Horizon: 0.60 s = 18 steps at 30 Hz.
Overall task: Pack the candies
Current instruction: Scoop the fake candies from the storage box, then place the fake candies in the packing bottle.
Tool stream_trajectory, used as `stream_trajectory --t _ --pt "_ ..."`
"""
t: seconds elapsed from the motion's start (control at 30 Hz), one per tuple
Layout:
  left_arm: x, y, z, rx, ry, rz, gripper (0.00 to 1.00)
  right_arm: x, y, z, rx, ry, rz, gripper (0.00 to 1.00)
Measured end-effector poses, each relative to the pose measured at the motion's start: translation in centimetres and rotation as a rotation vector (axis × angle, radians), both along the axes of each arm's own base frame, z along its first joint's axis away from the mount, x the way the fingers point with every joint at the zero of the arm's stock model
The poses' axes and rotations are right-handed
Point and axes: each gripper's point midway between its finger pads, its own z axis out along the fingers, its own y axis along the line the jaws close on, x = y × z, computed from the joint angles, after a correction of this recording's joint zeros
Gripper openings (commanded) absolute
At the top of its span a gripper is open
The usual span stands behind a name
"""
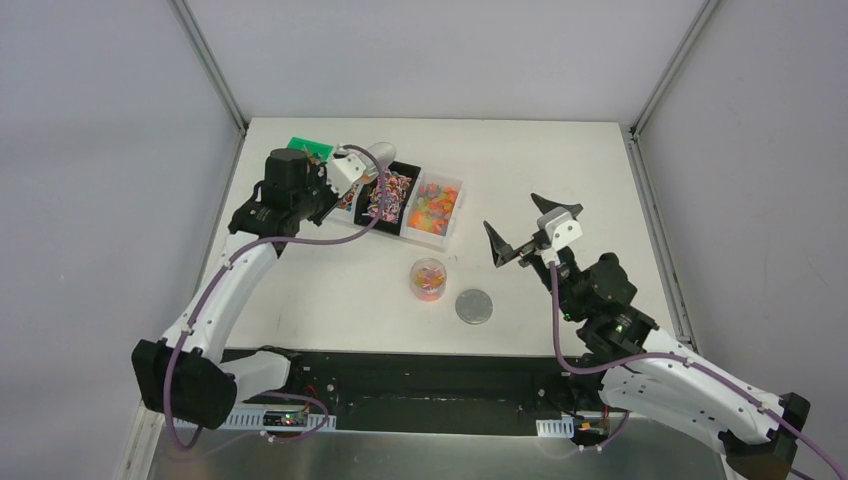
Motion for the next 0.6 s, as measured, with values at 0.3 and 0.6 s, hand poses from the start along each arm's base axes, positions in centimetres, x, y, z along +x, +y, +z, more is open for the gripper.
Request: stream_trajectory --t 0.3,0.6 --pt "-5.1 -3.4 2.8 -0.015 -0.034 -0.204 0.0 -0.1 -0.7 0.1 0.004 0.0 -0.02 1.0" --pt "-10.0 -4.5 0.5 0.132 0.109 -0.347 0.0 -0.2 -1.3 0.3 0.01 -0.002 -0.036 1.0"
